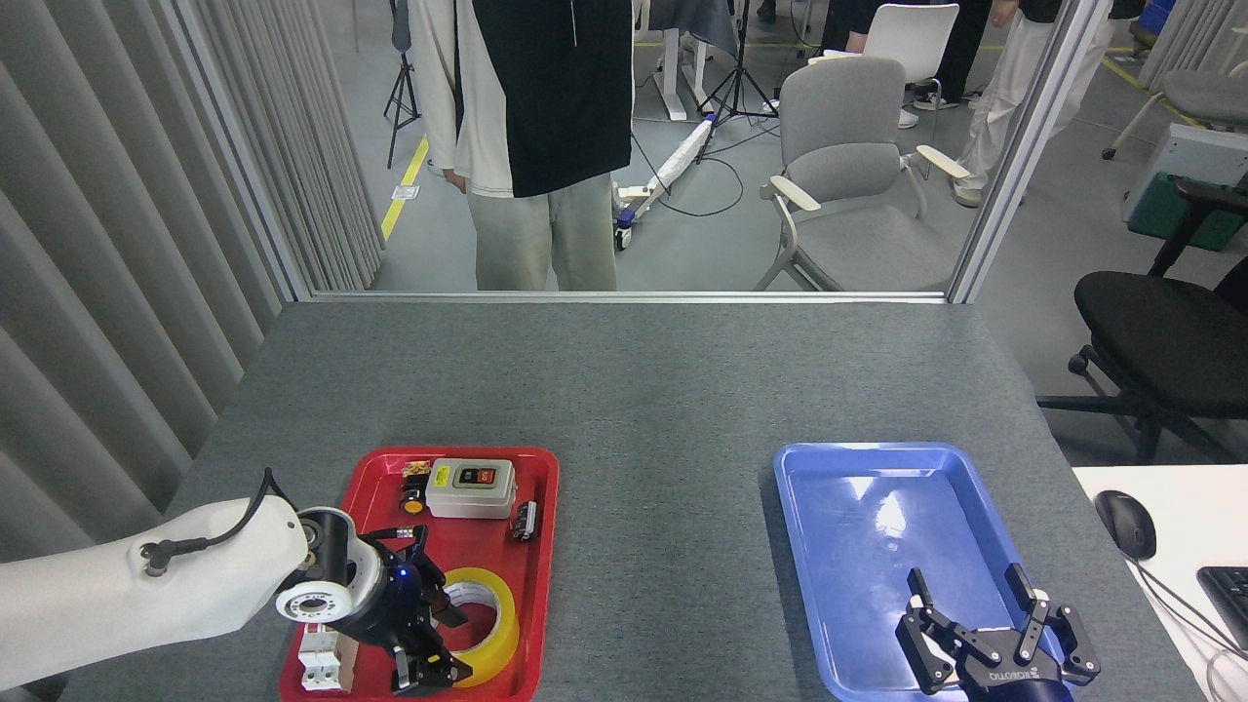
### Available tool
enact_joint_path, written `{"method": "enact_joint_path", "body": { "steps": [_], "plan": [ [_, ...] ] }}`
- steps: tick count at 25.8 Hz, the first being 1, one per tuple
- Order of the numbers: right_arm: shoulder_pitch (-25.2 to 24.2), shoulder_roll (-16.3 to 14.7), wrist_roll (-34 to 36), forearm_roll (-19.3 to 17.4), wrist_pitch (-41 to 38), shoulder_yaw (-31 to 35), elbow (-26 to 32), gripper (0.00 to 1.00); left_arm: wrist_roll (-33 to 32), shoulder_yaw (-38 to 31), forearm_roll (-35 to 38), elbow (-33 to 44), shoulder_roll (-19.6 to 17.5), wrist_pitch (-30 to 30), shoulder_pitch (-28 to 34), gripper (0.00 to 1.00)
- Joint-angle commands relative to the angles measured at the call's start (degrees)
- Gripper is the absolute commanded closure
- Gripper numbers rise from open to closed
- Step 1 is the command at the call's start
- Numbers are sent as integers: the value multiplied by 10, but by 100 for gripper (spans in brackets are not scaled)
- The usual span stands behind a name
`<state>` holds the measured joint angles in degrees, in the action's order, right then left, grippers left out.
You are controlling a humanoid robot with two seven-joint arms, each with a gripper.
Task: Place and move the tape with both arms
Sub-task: 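Lower the left gripper and grasp the yellow tape roll's rim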
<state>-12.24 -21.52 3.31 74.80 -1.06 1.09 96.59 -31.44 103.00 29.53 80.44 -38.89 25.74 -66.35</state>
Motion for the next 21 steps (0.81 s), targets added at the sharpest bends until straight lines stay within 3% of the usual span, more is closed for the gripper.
{"method": "enact_joint_path", "body": {
  "steps": [1,4,12,21],
  "plan": [
    [-1,0,0,0,1,-1,0,0,1,-1,0,4,7,-25,4,35],
    [-1,0,1,1,3,-2,-1,0,0,-6,-1,1,17,-55,21,47],
    [2,-1,1,0,4,-1,-2,0,-45,-49,-1,-5,23,-90,50,62],
    [5,-4,2,-6,3,-1,-27,0,-48,-47,0,-32,50,-91,62,61]
  ]
}}
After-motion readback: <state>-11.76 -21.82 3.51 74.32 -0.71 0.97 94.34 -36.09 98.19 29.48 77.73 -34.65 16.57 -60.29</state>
